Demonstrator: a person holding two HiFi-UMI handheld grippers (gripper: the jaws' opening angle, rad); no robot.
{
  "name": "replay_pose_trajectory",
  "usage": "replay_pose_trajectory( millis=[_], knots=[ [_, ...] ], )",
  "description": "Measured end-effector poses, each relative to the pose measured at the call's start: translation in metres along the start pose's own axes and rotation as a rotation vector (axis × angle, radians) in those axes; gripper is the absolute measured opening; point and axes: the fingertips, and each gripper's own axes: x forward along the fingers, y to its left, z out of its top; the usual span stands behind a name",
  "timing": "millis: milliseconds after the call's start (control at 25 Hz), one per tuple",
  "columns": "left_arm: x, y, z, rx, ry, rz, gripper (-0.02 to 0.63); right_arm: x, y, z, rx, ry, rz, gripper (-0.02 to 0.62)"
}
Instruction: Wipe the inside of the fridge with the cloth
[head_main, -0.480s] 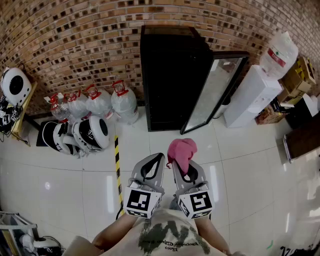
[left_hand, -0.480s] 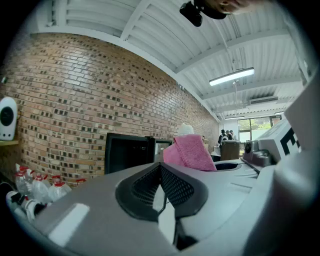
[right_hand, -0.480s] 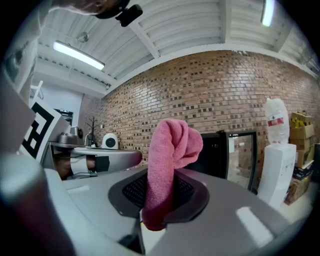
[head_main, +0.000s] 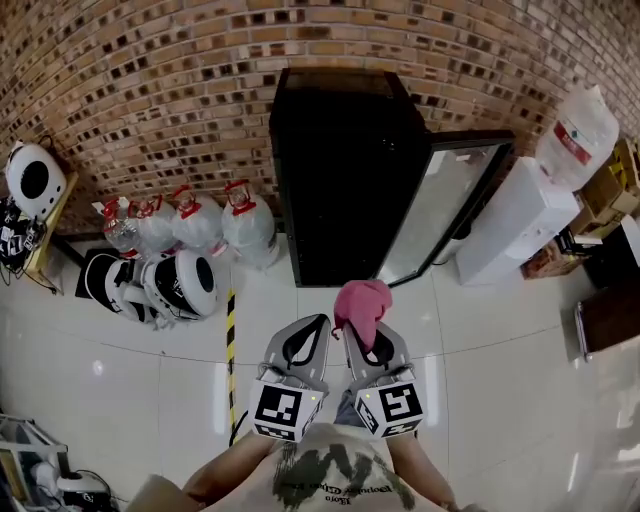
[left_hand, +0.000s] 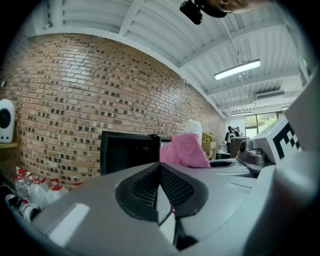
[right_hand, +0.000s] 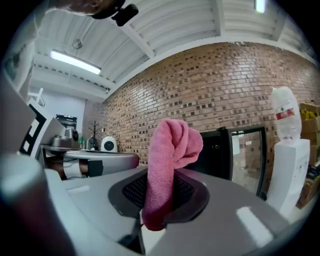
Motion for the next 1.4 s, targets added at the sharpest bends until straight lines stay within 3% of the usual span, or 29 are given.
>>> replay_pose_trajectory(
  millis=[400,720,1040,1400],
  knots=[
    [0.120,0.004,0.025,-0.007,0.008,0.099,0.012,0.068,-0.096,0.033,-0.015,-0.024,0.128,0.060],
    [0.185,0.024,0.042,0.011,0.011,0.222,0.012,0.115,-0.146,0.057,-0.021,-0.048,0.237,0.060],
    [0.192,0.055,0.043,0.012,0.032,0.319,0.012,0.163,-0.145,0.059,-0.014,-0.051,0.329,0.060],
    [0.212,0.102,0.036,-0.013,0.028,0.301,0.014,0.219,-0.121,0.054,-0.059,-0.066,0.337,0.060]
  ],
)
